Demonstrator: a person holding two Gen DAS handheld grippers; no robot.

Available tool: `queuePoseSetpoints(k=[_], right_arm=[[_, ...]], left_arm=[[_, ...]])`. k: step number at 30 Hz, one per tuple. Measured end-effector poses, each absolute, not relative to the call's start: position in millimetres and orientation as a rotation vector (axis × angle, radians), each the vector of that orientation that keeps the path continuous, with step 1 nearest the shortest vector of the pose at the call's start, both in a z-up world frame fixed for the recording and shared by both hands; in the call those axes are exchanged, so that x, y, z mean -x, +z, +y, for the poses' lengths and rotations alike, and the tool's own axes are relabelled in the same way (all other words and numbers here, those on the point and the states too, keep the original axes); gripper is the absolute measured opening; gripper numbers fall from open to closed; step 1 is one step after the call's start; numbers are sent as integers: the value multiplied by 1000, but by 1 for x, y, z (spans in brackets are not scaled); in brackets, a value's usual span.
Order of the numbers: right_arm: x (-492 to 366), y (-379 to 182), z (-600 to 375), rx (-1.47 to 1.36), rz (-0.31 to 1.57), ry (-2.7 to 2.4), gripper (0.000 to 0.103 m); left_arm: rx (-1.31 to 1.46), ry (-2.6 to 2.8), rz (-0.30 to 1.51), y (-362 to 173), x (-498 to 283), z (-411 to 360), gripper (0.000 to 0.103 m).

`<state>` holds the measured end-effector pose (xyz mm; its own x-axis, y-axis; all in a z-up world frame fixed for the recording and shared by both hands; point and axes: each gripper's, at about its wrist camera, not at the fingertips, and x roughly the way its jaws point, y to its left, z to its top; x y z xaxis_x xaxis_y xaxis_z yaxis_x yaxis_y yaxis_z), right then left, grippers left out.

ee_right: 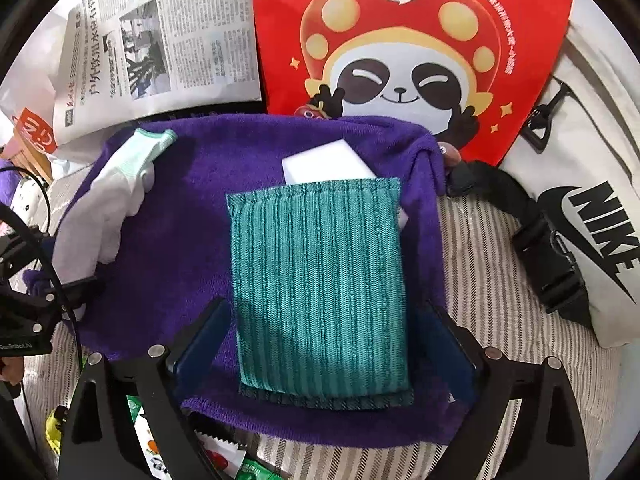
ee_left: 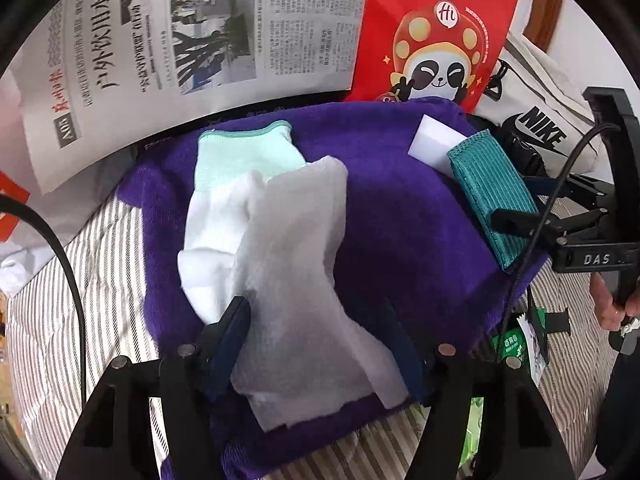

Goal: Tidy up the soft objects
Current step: 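Lay the teal cloth and white wipe on the purple towel, opening both grippers, then move the left gripper down toward the yellow mesh bag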

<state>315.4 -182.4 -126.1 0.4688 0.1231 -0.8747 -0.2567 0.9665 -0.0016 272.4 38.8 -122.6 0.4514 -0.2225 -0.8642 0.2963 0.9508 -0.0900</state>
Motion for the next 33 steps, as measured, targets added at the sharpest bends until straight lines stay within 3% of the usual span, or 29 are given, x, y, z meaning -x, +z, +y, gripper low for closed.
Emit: queuePoseSetpoints(k=[18, 33], right_arm=[[-244, -83, -213, 39, 1007, 156, 95], [-150, -67, -234, -46, 979, 68, 95]], left_arm=[[-23, -243, 1043, -79, -207, 67, 69], [261, -222, 1113, -108, -104, 51, 78]])
